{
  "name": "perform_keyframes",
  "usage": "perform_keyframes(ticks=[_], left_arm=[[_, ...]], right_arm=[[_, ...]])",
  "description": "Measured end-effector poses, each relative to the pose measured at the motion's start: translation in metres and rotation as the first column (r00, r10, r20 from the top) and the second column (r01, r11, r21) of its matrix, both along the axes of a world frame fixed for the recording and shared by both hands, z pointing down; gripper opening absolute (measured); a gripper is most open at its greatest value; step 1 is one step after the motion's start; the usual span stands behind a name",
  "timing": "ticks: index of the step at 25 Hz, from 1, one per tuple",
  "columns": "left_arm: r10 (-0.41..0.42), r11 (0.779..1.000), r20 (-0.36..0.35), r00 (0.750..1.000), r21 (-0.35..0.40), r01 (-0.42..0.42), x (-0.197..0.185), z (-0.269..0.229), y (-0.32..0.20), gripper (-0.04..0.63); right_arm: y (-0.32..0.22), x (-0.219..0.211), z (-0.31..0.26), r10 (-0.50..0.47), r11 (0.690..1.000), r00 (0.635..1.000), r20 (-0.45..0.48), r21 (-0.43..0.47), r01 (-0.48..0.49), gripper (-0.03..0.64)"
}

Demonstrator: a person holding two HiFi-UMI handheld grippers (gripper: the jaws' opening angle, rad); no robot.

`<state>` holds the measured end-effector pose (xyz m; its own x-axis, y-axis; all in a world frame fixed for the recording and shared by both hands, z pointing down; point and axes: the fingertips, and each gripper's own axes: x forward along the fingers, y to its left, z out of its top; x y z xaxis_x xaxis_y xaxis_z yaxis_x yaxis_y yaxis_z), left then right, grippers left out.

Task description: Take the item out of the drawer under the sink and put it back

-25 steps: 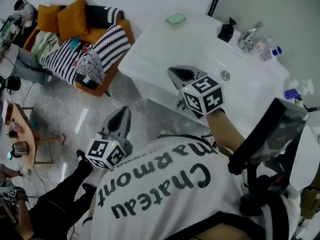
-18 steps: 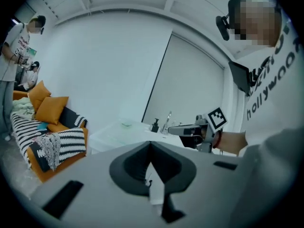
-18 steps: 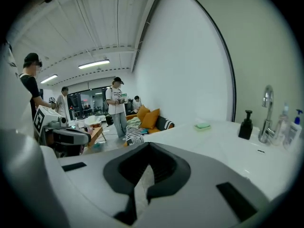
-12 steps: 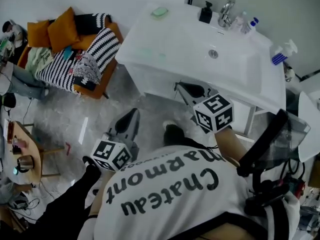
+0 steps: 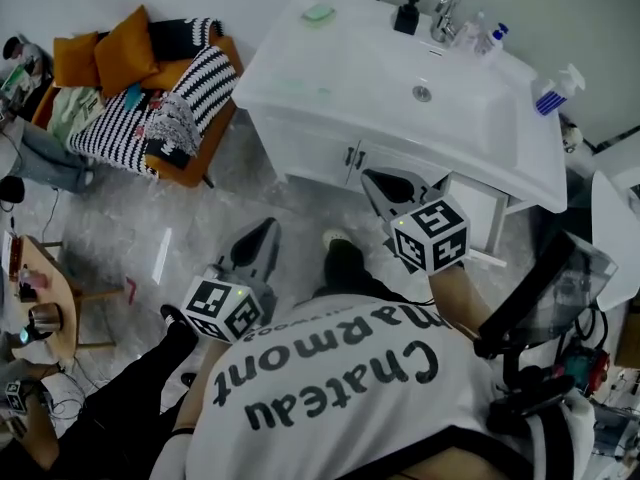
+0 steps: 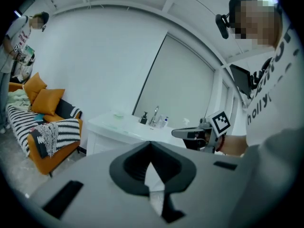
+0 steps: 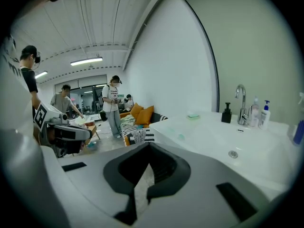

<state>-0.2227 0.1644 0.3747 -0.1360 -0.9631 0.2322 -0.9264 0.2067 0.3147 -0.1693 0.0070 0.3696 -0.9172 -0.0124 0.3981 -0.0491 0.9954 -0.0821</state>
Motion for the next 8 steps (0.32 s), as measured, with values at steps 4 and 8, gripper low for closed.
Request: perform_keyframes(ticks=[4, 8], left_arm=[[0.004, 1.0, 0.009, 1.0, 0.007, -0.004, 0.001, -0.008, 0.004, -0.003], [0.006, 1.0, 0.013, 1.0, 0.01, -0.006, 0.0, -0.013, 0.005, -0.003]], right_arm=[[0.008, 0.002, -0.007, -0.01, 0.999, 1.0, -0.003, 0.037, 0.01, 0.011], [0.01, 0.0, -0.011, -0.01, 0.999, 1.0, 0.001, 0.046, 0.01, 0.011]])
